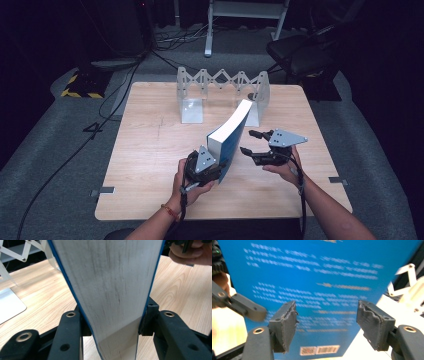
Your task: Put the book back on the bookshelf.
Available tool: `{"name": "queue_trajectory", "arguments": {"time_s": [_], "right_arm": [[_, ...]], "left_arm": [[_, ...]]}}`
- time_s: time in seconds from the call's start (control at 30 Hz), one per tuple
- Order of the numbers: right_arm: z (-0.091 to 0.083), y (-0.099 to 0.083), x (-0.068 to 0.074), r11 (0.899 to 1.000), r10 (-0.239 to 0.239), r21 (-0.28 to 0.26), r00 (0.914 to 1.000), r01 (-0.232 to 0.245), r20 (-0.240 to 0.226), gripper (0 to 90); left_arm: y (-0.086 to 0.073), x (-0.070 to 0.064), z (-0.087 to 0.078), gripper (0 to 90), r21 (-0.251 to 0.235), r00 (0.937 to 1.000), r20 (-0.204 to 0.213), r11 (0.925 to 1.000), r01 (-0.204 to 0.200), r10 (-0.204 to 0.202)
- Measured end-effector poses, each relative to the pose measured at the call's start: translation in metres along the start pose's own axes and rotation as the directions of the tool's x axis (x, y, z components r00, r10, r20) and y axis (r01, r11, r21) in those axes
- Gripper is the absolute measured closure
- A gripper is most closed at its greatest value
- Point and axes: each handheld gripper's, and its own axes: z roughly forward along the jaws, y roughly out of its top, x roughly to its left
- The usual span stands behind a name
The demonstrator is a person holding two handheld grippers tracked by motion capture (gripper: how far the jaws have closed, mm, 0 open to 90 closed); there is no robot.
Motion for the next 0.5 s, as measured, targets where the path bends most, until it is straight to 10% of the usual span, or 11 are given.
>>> {"name": "queue_trajectory", "arguments": {"time_s": [0.27,0.5], "right_arm": [[-0.013,-0.019,-0.023,0.998,0.022,0.055,0.9996,-0.023,0.018,31.9],[-0.011,-0.028,-0.032,0.998,0.03,0.058,0.9953,-0.025,-0.092,30.8]], "left_arm": [[-0.005,0.016,-0.016,58.7,0.012,0.9897,0.135,0.9987,-0.05,0.048],[-0.012,0.036,-0.034,58.9,0.029,0.9583,0.269,0.9939,-0.107,0.095]]}}
